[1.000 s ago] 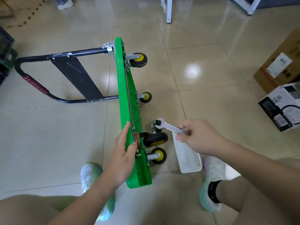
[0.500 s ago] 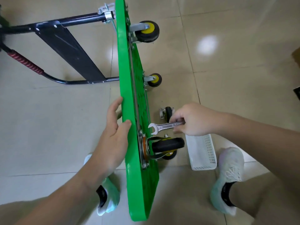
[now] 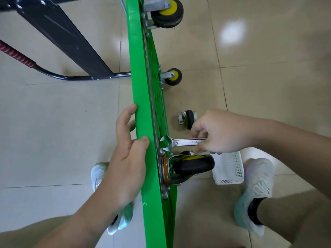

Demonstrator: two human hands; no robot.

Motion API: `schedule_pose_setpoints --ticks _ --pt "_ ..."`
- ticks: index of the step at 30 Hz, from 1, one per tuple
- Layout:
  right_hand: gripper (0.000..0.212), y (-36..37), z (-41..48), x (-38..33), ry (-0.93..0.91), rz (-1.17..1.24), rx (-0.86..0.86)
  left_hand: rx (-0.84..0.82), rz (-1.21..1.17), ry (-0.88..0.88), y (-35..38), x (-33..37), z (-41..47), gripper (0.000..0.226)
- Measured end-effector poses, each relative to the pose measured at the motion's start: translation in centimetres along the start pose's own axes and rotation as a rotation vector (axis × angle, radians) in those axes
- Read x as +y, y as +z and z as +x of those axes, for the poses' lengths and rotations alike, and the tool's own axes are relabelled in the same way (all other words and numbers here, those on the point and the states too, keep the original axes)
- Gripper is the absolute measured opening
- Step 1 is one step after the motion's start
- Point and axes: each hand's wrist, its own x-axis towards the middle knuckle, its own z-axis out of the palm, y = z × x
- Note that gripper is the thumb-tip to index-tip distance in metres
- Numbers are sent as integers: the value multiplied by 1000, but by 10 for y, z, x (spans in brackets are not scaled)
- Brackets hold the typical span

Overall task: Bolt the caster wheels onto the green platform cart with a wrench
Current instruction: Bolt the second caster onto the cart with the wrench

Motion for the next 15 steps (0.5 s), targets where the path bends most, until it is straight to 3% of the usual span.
schedule_pose_setpoints --ticks 9,15 --pt "2 10 6 11 -19 11 5 6 -28 13 4 -3 1 63" --pt "12 10 7 23 -16 72 37 12 -29 11 4 -3 1 63"
